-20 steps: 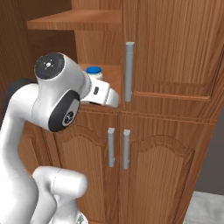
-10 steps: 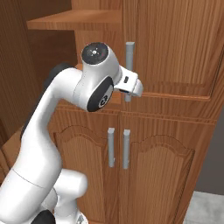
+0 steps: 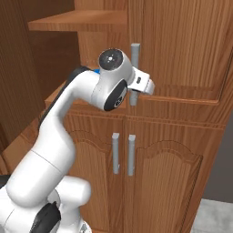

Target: Open the cabinet. Place the bowl and condiment on the counter. Then place the lime and garlic on the cutting board.

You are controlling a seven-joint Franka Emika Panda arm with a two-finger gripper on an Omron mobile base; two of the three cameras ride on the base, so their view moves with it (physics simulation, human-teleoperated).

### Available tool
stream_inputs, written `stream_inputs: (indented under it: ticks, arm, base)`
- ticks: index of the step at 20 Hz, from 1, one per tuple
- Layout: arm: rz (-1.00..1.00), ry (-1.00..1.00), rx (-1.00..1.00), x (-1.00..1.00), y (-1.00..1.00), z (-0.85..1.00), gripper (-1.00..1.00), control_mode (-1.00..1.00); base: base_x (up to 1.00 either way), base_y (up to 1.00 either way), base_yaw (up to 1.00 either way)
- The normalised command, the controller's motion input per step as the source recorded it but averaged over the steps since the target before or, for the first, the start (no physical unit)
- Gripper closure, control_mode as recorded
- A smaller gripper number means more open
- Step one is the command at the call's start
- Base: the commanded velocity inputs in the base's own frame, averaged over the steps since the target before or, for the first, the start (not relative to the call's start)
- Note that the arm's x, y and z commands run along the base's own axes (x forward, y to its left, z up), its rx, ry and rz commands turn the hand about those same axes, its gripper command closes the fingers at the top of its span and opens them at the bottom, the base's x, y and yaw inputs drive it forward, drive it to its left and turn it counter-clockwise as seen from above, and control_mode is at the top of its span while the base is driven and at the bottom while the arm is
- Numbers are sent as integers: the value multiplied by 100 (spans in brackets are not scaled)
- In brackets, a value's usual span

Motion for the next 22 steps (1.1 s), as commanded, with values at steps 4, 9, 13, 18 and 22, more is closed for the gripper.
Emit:
stream_inputs:
  ticks: [4, 9, 13, 18, 22]
  arm:
    - [-7, -1, -3, 55, -21, -4, -100, -100]
    - [-1, 0, 0, 53, -49, 0, 100, -100]
    - [0, 0, 0, 33, -67, 0, 100, -100]
    - [-4, 9, 0, 9, -80, 0, 100, -100]
    - [-11, 16, 0, -16, -79, 0, 100, -100]
  base:
    - [0, 0, 0]
    - [0, 0, 0]
    - [0, 0, 0]
    - [0, 0, 0]
    - [0, 0, 0]
